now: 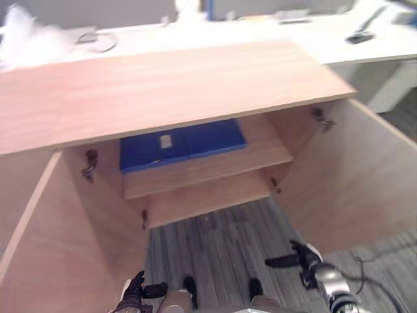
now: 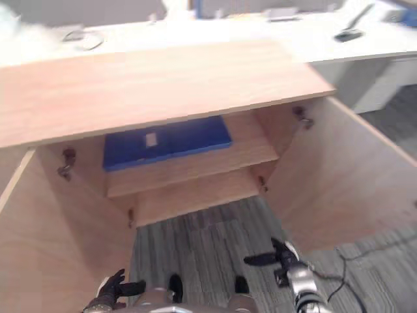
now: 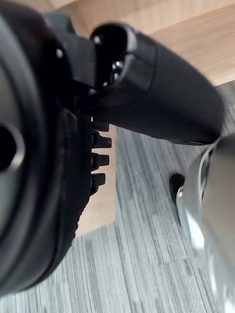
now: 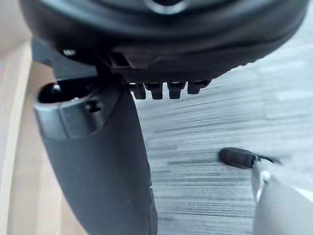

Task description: Walk over to the cabinet, pick up the folder, carry it to the office cabinet, place the folder inside the office cabinet, then close the office cabinet door

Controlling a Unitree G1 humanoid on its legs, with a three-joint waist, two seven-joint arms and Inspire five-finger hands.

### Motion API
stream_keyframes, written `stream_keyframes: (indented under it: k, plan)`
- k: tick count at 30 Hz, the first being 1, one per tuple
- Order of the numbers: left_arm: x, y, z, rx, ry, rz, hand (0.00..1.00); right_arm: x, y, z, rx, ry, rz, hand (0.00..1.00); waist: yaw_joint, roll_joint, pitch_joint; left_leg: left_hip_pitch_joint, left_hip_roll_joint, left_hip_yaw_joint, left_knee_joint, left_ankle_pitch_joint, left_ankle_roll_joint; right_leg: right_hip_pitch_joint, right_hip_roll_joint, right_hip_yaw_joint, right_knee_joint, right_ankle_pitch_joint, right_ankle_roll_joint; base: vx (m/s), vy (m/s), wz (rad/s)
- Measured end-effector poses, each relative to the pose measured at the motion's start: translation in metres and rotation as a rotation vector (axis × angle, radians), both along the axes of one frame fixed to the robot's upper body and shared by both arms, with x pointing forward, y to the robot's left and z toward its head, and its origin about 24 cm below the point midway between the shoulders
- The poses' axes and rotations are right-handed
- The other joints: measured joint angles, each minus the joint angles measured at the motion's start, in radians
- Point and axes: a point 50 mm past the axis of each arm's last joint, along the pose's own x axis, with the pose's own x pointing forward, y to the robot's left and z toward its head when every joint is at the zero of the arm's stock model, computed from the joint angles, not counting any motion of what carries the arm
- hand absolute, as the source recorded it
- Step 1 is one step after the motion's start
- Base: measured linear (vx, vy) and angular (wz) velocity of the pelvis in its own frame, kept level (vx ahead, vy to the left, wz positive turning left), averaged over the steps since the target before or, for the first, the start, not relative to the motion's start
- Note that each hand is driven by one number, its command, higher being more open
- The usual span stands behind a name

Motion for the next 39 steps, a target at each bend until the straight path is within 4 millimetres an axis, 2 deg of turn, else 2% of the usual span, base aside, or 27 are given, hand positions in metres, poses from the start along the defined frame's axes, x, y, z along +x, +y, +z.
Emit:
stream_keyframes:
  k: [1, 2, 3, 4, 5, 6, 7, 8, 9, 10, 12, 13, 15, 16, 17, 19, 23, 25, 26, 29, 32, 37, 38, 39]
  plan:
    - [0.005, -0.001, 0.000, 0.002, -0.003, -0.007, 1.00, -0.020, 0.004, -0.009, 0.054, 0.018, -0.150, 1.00, -0.016, -0.008, -0.005, 0.033, 0.004, 0.034, -0.022, 0.004, -0.005, -0.005, 0.015, 0.033, 0.000, 0.000, -0.018, -0.10, 0.010, -1.14]
    - [0.008, -0.004, 0.000, 0.000, -0.003, -0.008, 1.00, -0.030, 0.005, -0.013, 0.075, 0.026, -0.218, 1.00, -0.024, -0.010, -0.007, 0.052, 0.007, 0.052, -0.040, 0.006, -0.005, -0.005, 0.023, 0.050, 0.000, 0.000, -0.028, -0.09, -0.002, -1.20]
    - [0.011, -0.010, -0.002, -0.008, -0.004, 0.005, 1.00, -0.045, 0.008, -0.018, 0.111, 0.033, -0.362, 1.00, -0.040, -0.011, -0.007, 0.095, 0.016, 0.096, -0.075, 0.010, -0.010, -0.007, 0.041, 0.073, -0.001, -0.001, -0.071, -0.04, -0.014, -1.47]
    - [0.013, -0.016, -0.003, -0.018, -0.001, 0.006, 1.00, -0.059, 0.009, -0.022, 0.133, 0.044, -0.483, 1.00, -0.044, -0.011, -0.009, 0.128, 0.033, 0.150, -0.107, 0.014, -0.017, -0.018, 0.049, 0.049, -0.006, -0.003, -0.137, -0.04, -0.008, -1.58]
    - [0.016, -0.020, -0.003, -0.027, -0.005, 0.003, 1.00, -0.066, 0.010, -0.024, 0.140, 0.049, -0.539, 1.00, -0.045, -0.003, -0.012, 0.146, 0.048, 0.178, -0.121, 0.017, -0.022, -0.021, 0.047, 0.011, -0.010, -0.005, -0.166, -0.02, -0.011, -1.61]
    - [0.016, -0.029, -0.005, -0.055, -0.003, 0.018, 1.00, -0.079, 0.013, -0.028, 0.152, 0.068, -0.629, 1.00, -0.053, 0.004, -0.013, 0.177, 0.078, 0.235, -0.138, 0.022, -0.028, -0.022, 0.037, -0.097, -0.012, -0.022, -0.200, 0.00, -0.013, -1.44]
    - [0.015, -0.034, -0.006, -0.070, -0.001, 0.036, 1.00, -0.093, 0.020, -0.031, 0.157, 0.100, -0.688, 1.00, -0.062, 0.005, -0.015, 0.205, 0.103, 0.278, -0.138, 0.026, -0.035, -0.024, 0.018, -0.205, 0.003, -0.025, -0.203, 0.00, -0.021, -1.31]
    - [0.014, -0.034, -0.007, -0.072, 0.003, 0.041, 1.00, -0.101, 0.023, -0.033, 0.160, 0.120, -0.717, 1.00, -0.065, -0.001, -0.019, 0.222, 0.110, 0.297, -0.138, 0.027, -0.039, -0.021, 0.009, -0.249, 0.006, -0.022, -0.195, 0.00, -0.033, -1.18]
    - [0.012, -0.037, -0.008, -0.090, 0.008, 0.065, 1.00, -0.118, 0.029, -0.036, 0.160, 0.159, -0.757, 1.00, -0.068, -0.011, -0.032, 0.254, 0.123, 0.327, -0.142, 0.029, -0.055, -0.013, 0.008, -0.296, 0.007, -0.015, -0.155, 0.01, -0.043, -0.87]
    - [0.010, -0.039, -0.009, -0.094, 0.014, 0.069, 1.00, -0.125, 0.031, -0.037, 0.160, 0.176, -0.774, 1.00, -0.069, -0.006, -0.041, 0.262, 0.128, 0.337, -0.147, 0.029, -0.060, -0.017, 0.008, -0.309, 0.009, -0.007, -0.137, 0.04, -0.073, -1.01]
    - [0.006, -0.044, -0.011, -0.105, 0.031, 0.070, 1.00, -0.145, 0.038, -0.040, 0.156, 0.230, -0.811, 1.00, -0.077, 0.000, -0.052, 0.311, 0.151, 0.386, -0.163, 0.030, -0.095, -0.017, 0.016, -0.339, 0.027, 0.035, -0.079, 0.09, -0.116, -0.75]
    - [0.004, -0.046, -0.012, -0.112, 0.038, 0.073, 1.00, -0.150, 0.038, -0.040, 0.157, 0.245, -0.826, 1.00, -0.088, 0.006, -0.060, 0.325, 0.156, 0.397, -0.170, 0.030, -0.107, -0.017, 0.026, -0.340, 0.034, 0.048, -0.072, 0.13, -0.115, -0.43]
    - [-0.003, -0.053, -0.015, -0.133, 0.053, 0.088, 1.00, -0.156, 0.035, -0.040, 0.152, 0.255, -0.864, 1.00, -0.092, 0.044, -0.081, 0.343, 0.182, 0.413, -0.190, 0.032, -0.130, -0.017, 0.064, -0.332, 0.030, 0.055, -0.070, 0.14, -0.084, -0.29]
    - [-0.005, -0.055, -0.016, -0.141, 0.057, 0.106, 1.00, -0.156, 0.033, -0.040, 0.150, 0.252, -0.875, 1.00, -0.091, 0.060, -0.091, 0.350, 0.192, 0.423, -0.197, 0.038, -0.130, -0.020, 0.082, -0.325, 0.029, 0.055, -0.074, 0.16, -0.069, -0.38]
    - [-0.011, -0.056, -0.017, -0.143, 0.075, 0.112, 1.00, -0.153, 0.030, -0.040, 0.150, 0.249, -0.877, 1.00, -0.091, 0.082, -0.100, 0.362, 0.200, 0.428, -0.204, 0.043, -0.135, -0.021, 0.102, -0.315, 0.029, 0.055, -0.081, 0.13, -0.042, -0.37]
    - [-0.017, -0.055, -0.019, -0.140, 0.096, 0.116, 1.00, -0.141, 0.028, -0.040, 0.161, 0.231, -0.865, 1.00, -0.092, 0.099, -0.104, 0.376, 0.212, 0.426, -0.203, 0.043, -0.135, -0.019, 0.121, -0.305, 0.033, 0.045, -0.085, 0.13, -0.043, -0.31]
    - [-0.018, -0.049, -0.019, -0.118, 0.102, 0.118, 1.00, -0.110, 0.026, -0.038, 0.168, 0.163, -0.797, 1.00, -0.093, 0.095, -0.099, 0.376, 0.213, 0.421, -0.199, 0.050, -0.126, -0.018, 0.129, -0.299, 0.034, 0.032, -0.083, 0.03, -0.008, -0.06]
    - [-0.021, -0.040, -0.019, -0.089, 0.113, 0.111, 1.00, -0.084, 0.026, -0.031, 0.145, 0.090, -0.678, 1.00, -0.093, 0.086, -0.094, 0.374, 0.213, 0.421, -0.197, 0.051, -0.125, -0.019, 0.132, -0.293, 0.025, 0.032, -0.083, 0.01, 0.022, -0.06]
    - [-0.023, -0.038, -0.019, -0.081, 0.122, 0.107, 1.00, -0.078, 0.025, -0.029, 0.136, 0.070, -0.649, 1.00, -0.093, 0.085, -0.093, 0.374, 0.213, 0.421, -0.197, 0.052, -0.125, -0.019, 0.132, -0.291, 0.021, 0.032, -0.083, 0.01, 0.021, -0.07]
    - [-0.027, -0.028, -0.018, -0.046, 0.132, 0.099, 1.00, -0.047, 0.022, -0.014, 0.066, -0.042, -0.489, 1.00, -0.095, 0.078, -0.096, 0.359, 0.210, 0.421, -0.198, 0.057, -0.126, -0.019, 0.135, -0.283, -0.019, 0.052, -0.083, 0.00, 0.023, -0.09]
    - [-0.029, -0.017, -0.017, 0.011, 0.147, 0.049, 1.00, -0.012, 0.016, 0.012, 0.010, -0.219, -0.378, 1.00, -0.097, 0.073, -0.100, 0.342, 0.209, 0.421, -0.199, 0.061, -0.130, -0.013, 0.143, -0.274, -0.080, 0.096, -0.083, -0.02, 0.013, -0.12]
    - [-0.035, -0.010, -0.017, 0.038, 0.170, 0.015, 1.00, 0.014, -0.008, 0.042, -0.061, -0.378, -0.343, 1.00, -0.098, 0.075, -0.105, 0.345, 0.208, 0.392, -0.206, 0.072, -0.137, 0.034, 0.141, -0.295, -0.143, 0.125, -0.083, -0.04, -0.001, 0.14]
    - [-0.040, -0.010, -0.017, 0.042, 0.184, -0.014, 1.00, 0.026, -0.018, 0.054, -0.092, -0.429, -0.326, 1.00, -0.096, 0.079, -0.106, 0.343, 0.207, 0.382, -0.211, 0.072, -0.137, 0.045, 0.141, -0.303, -0.165, 0.138, -0.083, -0.05, 0.009, 0.12]
    - [-0.040, -0.010, -0.018, 0.041, 0.186, -0.016, 1.00, 0.028, -0.020, 0.056, -0.096, -0.437, -0.323, 1.00, -0.096, 0.080, -0.106, 0.343, 0.206, 0.379, -0.213, 0.072, -0.138, 0.047, 0.140, -0.305, -0.171, 0.140, -0.083, -0.10, 0.011, 0.14]
